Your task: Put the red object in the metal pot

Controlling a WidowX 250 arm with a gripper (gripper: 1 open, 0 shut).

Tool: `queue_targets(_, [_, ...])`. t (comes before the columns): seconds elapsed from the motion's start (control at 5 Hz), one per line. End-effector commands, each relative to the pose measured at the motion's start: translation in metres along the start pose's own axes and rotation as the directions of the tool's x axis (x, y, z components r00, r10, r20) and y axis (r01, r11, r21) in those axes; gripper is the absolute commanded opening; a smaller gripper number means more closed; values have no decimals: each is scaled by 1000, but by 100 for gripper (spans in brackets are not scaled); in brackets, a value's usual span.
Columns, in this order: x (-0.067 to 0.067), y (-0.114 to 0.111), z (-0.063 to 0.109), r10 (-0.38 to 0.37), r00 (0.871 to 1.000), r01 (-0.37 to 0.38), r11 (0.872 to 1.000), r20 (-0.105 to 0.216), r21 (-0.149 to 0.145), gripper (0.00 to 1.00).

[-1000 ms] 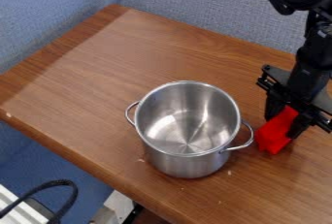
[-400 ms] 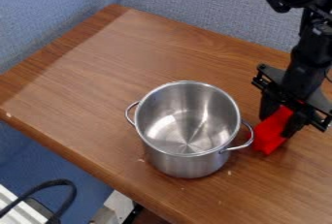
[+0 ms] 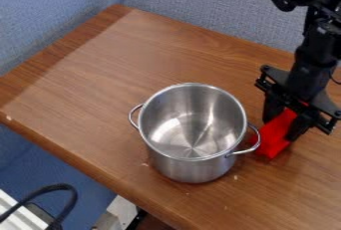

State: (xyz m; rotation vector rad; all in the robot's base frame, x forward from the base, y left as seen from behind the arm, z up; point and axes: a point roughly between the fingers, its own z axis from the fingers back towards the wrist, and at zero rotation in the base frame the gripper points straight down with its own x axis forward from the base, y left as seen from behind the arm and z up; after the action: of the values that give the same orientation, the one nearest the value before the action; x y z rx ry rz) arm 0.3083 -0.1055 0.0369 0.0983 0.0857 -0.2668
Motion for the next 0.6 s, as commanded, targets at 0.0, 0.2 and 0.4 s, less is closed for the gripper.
queue_targets(0.0, [-4,8,-3,4,1000,-4,1000,-29,2,0])
queue_targets(0.2, [-5,8,-2,1,1000,-1,1000,-31,1,0])
queue_targets(0.4, [-5,9,-2,-2,999,2,1000,-33,0,0])
